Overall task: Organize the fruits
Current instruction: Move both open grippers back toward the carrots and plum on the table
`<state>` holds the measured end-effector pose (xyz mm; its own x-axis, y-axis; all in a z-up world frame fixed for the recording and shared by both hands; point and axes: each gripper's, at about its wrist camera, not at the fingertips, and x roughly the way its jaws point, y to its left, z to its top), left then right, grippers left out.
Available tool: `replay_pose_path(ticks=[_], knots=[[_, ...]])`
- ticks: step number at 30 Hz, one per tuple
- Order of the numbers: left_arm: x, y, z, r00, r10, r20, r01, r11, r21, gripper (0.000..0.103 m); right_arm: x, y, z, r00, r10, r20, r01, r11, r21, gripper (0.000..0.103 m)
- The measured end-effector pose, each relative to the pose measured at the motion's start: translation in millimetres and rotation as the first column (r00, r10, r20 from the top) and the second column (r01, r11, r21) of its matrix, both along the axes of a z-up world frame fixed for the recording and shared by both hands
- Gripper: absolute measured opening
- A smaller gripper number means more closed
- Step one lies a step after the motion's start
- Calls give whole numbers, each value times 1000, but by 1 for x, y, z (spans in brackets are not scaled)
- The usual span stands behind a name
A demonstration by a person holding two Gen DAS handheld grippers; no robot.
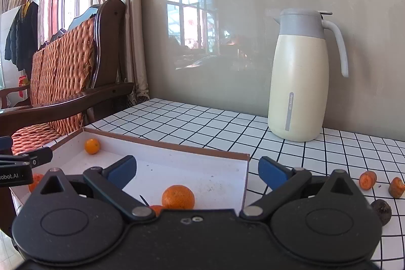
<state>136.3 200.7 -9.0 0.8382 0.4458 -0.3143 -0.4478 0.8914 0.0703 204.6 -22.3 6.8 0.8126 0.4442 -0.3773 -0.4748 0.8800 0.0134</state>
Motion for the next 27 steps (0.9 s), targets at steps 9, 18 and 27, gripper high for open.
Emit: replay_pose_path(ticks=[9,18,27], knots=[[-7,-4,2,1000,21,-6,-21,1000,2,103,-8,-7,4,1000,8,9,-8,1000,-5,97],[-15,-19,6,1000,-1,3,0,1000,20,103,-16,-19,10,1000,7,16,-7,1000,8,97],[-35,-33,10,1000,12,25,-13,1000,16,103,-27,-37,17,1000,-1,28,1,1000,23,97]])
